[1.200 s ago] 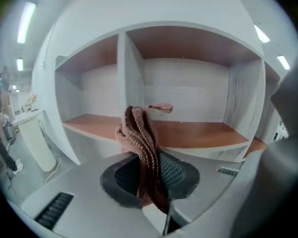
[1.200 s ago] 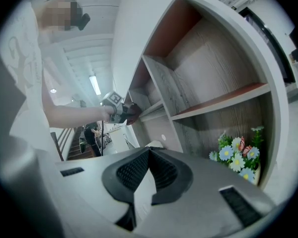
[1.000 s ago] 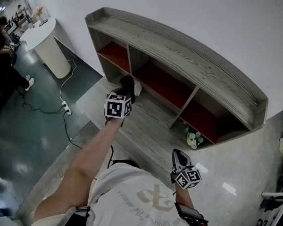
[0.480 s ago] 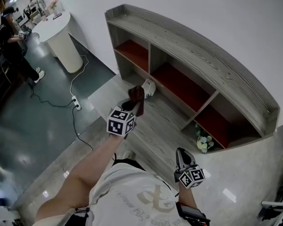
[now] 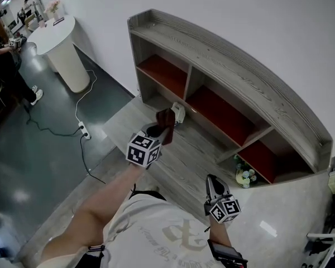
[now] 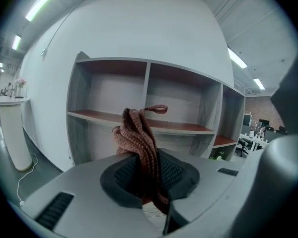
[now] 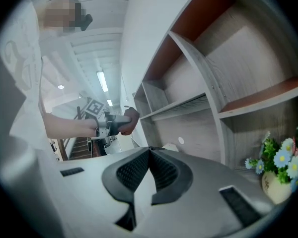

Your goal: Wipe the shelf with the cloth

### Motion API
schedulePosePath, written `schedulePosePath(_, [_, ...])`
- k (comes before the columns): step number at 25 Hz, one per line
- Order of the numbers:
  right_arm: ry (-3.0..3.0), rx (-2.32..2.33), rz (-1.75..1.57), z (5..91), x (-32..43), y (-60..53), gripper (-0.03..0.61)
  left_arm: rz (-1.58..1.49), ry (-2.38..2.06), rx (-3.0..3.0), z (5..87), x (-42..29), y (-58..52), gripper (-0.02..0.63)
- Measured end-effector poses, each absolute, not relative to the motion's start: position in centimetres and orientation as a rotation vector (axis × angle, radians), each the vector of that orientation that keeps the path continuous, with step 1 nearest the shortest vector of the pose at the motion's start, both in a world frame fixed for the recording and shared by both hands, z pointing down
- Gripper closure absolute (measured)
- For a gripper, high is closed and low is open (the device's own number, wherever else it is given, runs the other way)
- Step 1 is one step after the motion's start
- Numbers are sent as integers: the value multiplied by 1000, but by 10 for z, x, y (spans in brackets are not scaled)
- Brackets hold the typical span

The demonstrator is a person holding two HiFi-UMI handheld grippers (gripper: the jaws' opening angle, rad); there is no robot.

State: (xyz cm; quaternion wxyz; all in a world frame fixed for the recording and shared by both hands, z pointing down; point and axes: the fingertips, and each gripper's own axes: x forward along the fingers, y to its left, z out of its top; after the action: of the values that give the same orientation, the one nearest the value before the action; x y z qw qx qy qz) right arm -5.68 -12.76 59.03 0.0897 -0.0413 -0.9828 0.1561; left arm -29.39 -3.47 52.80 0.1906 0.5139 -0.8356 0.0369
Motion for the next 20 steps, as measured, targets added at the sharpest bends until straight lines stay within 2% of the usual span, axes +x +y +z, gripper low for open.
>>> schedulePosePath(20, [-2932, -2, 376, 579, -152, -102, 574, 144, -2216, 1742, 478, -406, -68, 537])
